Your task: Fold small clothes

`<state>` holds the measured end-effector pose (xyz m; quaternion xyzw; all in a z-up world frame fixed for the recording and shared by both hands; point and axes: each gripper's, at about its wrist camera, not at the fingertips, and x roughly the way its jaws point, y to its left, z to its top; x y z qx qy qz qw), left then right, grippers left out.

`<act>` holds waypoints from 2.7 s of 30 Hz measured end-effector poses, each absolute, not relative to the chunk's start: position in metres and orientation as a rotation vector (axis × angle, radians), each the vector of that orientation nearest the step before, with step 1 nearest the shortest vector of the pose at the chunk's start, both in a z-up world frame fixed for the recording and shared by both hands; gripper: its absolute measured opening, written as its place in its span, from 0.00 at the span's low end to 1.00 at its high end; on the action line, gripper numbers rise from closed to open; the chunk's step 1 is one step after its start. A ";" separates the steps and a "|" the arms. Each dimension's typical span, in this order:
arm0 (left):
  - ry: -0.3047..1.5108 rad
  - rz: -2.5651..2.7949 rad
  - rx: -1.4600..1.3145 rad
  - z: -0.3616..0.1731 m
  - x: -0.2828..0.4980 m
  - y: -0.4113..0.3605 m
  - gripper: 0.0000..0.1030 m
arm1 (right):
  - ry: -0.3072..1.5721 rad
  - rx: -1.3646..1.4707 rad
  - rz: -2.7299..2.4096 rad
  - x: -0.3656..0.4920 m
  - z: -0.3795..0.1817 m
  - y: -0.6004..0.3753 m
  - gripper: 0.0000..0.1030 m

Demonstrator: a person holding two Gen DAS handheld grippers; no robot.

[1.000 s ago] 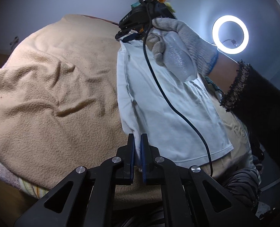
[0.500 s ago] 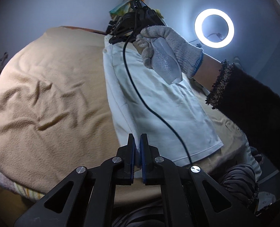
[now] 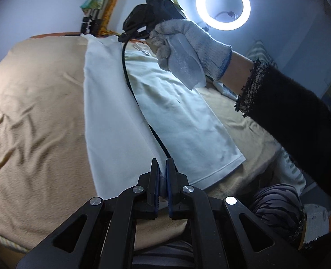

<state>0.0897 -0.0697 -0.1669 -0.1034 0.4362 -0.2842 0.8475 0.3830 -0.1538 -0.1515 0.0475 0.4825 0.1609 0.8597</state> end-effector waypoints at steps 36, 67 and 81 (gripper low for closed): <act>0.809 -0.468 -0.008 -0.115 0.109 -0.033 0.13 | 0.777 0.291 0.286 0.225 -0.086 -0.302 0.33; 0.890 -0.791 0.159 -0.169 0.071 -0.251 0.13 | 0.753 0.352 0.249 0.168 -0.099 -0.458 0.33; 0.853 -0.752 0.293 -0.188 0.061 -0.300 0.34 | 0.862 0.413 0.351 0.212 -0.143 -0.477 0.33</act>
